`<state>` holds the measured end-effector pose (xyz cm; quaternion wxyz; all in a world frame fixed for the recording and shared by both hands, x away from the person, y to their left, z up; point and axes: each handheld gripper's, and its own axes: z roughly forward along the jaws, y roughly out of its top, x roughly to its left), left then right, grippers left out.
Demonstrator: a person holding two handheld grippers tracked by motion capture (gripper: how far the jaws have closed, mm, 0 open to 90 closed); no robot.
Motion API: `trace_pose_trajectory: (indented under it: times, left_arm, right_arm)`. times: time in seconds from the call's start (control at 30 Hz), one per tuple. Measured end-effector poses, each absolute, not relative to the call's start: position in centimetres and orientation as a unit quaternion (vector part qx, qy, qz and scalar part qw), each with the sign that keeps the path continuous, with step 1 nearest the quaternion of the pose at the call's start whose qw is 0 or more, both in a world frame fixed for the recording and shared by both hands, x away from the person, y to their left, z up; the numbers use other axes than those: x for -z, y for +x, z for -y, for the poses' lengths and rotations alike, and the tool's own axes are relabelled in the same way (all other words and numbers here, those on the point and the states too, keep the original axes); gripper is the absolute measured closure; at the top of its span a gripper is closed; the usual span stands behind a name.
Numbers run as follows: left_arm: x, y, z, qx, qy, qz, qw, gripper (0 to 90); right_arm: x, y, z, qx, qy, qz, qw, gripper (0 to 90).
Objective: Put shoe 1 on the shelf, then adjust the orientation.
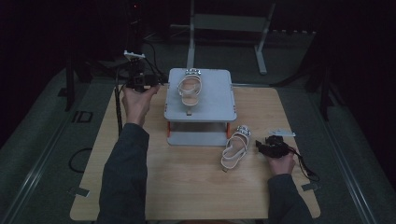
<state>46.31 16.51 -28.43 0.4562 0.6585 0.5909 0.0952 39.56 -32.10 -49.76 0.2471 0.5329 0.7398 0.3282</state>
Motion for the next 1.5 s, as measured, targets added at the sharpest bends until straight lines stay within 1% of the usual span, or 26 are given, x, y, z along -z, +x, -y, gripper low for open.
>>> trace_pose_trajectory:
  times: [0.1,0.23,0.57,0.7,1.03,1.3,1.5]
  left_arm:
    - [28.8,46.2,-16.8,-0.109,0.672,-0.587,0.439,48.1]
    - [29.5,45.6,-17.4,-0.121,0.67,-0.582,0.446,48.1]
    - [31.6,44.1,-17.5,-0.191,0.701,-0.561,0.397,48.3]
    - [33.1,43.4,-17.7,-0.196,0.701,-0.56,0.397,48.8]
    - [37.7,41.4,-18.7,-0.2,0.696,-0.569,0.389,48.9]
    - [41.4,39.6,-19.4,-0.193,0.696,-0.575,0.384,48.8]
    - [43.6,38.3,-18.8,-0.186,0.707,-0.567,0.38,48.4]
  right_arm:
    - [49.8,39.6,32.1,-0.328,0.533,-0.74,0.247,49.6]
    - [49.7,39.5,32.1,-0.326,0.534,-0.74,0.246,49.4]
    - [48.2,38.4,31.9,-0.344,0.525,-0.737,0.25,49.4]
    - [47.5,37.9,31.7,-0.353,0.516,-0.738,0.253,49.5]
    - [46.4,37.2,30.0,-0.378,0.492,-0.746,0.242,49.3]
    - [46.2,38.0,28.6,-0.381,0.484,-0.751,0.237,50.4]
    - [46.7,39.1,27.9,-0.37,0.491,-0.754,0.23,51.7]
